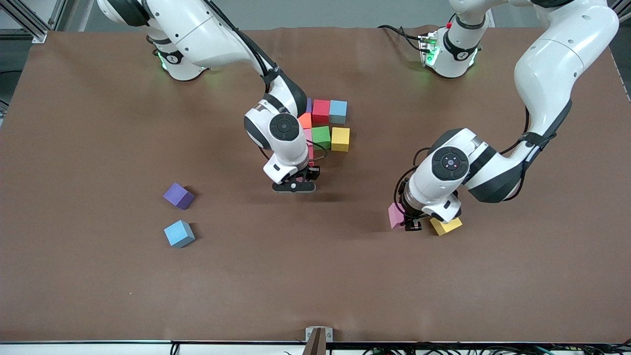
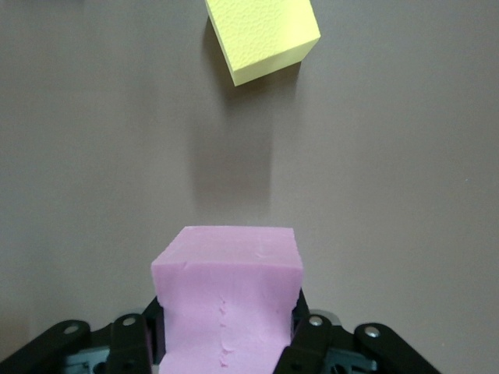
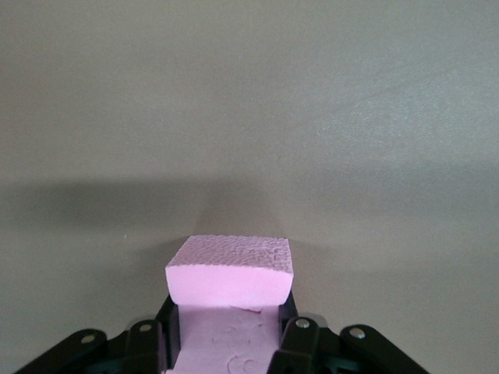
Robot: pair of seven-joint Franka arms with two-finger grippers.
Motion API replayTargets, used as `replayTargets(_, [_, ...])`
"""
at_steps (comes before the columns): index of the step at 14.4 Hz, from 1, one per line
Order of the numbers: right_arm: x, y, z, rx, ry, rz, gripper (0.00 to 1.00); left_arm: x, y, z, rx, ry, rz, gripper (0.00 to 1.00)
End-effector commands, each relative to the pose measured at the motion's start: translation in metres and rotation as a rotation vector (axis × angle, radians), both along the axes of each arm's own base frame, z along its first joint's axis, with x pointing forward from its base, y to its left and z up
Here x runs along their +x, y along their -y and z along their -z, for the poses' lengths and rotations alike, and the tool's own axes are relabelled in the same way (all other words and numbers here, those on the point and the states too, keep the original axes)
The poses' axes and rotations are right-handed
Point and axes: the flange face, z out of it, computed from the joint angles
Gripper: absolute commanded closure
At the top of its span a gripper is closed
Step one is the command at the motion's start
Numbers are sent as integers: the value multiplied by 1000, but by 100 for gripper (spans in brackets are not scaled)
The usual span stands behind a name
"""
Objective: Arrange 11 blocks into digit 3
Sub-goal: 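Carry the pink cube with the right gripper below the column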
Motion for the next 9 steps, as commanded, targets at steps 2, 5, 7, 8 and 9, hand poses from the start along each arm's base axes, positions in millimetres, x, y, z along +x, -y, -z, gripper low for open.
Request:
replayTargets(2, [-12, 1, -1, -15, 12, 1, 97, 7, -6, -10, 23, 19, -4, 79])
replayTargets(5, [-14, 0, -1, -17, 8, 1, 97, 10, -8, -13, 20, 24, -11, 79])
replayTargets(7, [-15, -1, -2, -20, 4, -2, 97, 11, -10, -12, 21, 24, -14, 79])
replayTargets(8, [-15, -1, -1, -21, 3, 0, 97, 12, -11, -13, 18, 27, -15, 79])
replayTargets(9, [-16, -2, -1, -22, 0, 0, 97, 13, -12, -13, 20, 26, -17, 79])
